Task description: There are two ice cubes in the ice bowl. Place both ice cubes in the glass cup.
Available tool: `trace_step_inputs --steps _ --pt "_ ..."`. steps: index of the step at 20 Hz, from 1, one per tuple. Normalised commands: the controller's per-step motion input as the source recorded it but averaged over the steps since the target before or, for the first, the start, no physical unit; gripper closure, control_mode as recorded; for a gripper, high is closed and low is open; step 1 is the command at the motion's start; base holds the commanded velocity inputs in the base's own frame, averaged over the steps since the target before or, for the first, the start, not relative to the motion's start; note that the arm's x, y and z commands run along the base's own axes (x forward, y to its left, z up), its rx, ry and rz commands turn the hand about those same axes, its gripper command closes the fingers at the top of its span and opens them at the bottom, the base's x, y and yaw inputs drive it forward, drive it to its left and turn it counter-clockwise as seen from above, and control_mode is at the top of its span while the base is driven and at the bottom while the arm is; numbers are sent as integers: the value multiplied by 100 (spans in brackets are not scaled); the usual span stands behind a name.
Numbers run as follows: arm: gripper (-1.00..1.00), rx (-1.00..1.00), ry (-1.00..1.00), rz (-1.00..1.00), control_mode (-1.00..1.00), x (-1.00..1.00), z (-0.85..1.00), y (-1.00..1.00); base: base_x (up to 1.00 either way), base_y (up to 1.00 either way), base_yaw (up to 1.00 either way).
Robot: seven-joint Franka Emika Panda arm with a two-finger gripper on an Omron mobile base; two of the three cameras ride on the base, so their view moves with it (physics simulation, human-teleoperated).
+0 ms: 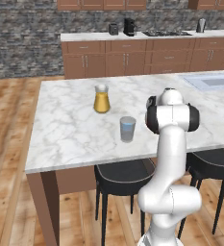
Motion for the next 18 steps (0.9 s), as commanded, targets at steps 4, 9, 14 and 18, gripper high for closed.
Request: trace_step_inputs --steps 4,9,14,18 --pt "-100 3 -1 0 -100 16 -13 0 0 0 0" --pt "-100 0 0 0 -100 0 -42 0 0 0 0" --pt "100 0 1 0 -100 -1 -45 4 0 0 0" --pt "100 0 1 0 -100 -35 -10 11 0 0 0"
